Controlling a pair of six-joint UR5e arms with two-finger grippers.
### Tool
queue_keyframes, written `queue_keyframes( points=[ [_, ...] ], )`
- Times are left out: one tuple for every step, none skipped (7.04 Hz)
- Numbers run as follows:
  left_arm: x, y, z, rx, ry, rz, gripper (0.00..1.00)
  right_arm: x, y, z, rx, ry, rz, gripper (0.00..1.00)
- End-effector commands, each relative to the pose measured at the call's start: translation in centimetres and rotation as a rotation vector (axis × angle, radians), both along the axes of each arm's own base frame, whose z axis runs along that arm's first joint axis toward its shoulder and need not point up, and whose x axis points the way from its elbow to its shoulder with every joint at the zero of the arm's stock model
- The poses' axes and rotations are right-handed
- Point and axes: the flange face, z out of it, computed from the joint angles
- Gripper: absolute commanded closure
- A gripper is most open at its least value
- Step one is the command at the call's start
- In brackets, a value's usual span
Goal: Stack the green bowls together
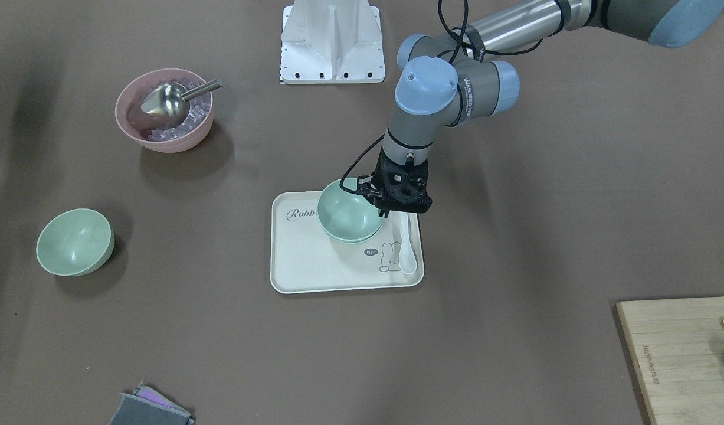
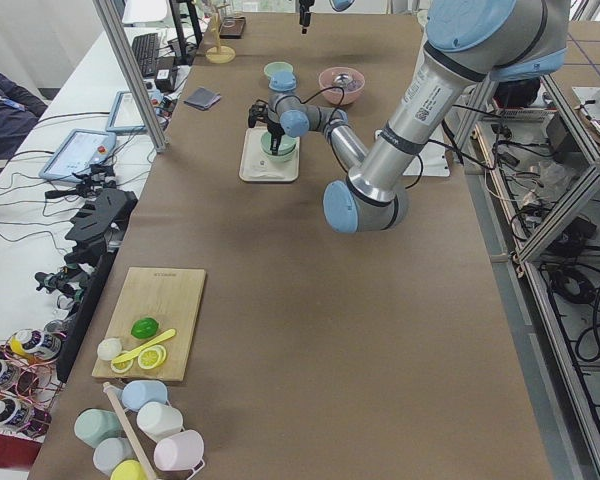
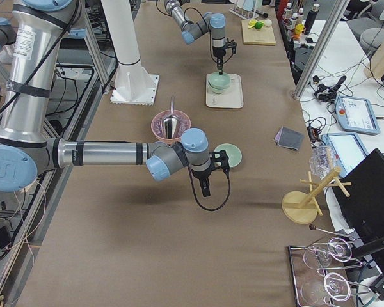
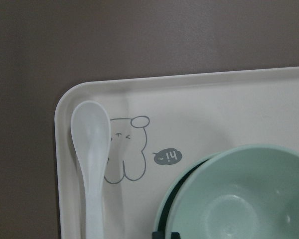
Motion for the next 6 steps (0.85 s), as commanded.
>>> queue_keyframes(
  points=[
    [0.1, -0.1, 0.4, -0.003, -0.004, 0.0, 1.0, 0.0, 0.0, 0.0, 0.001, 0.0, -0.001, 0.0],
    [0.5, -0.4, 1.0, 0.007, 0.009, 0.0, 1.0, 0.0, 0.0, 0.0, 0.001, 0.0, -0.001, 0.0],
    [1.0, -0.6, 1.6, 0.016, 0.022, 0.001, 1.0, 0.0, 0.0, 0.0, 0.001, 0.0, -0.001, 0.0],
    [1.0, -0.6, 1.5, 0.018, 0.024, 0.001, 1.0, 0.0, 0.0, 0.0, 0.001, 0.0, -0.001, 0.0],
    [1.0, -0.6, 1.4, 0.019, 0.026, 0.001, 1.0, 0.0, 0.0, 0.0, 0.002, 0.0, -0.002, 0.0],
    [1.0, -0.6, 1.4, 0.021, 0.027, 0.002, 1.0, 0.0, 0.0, 0.0, 0.002, 0.0, -0.002, 0.0]
  ],
)
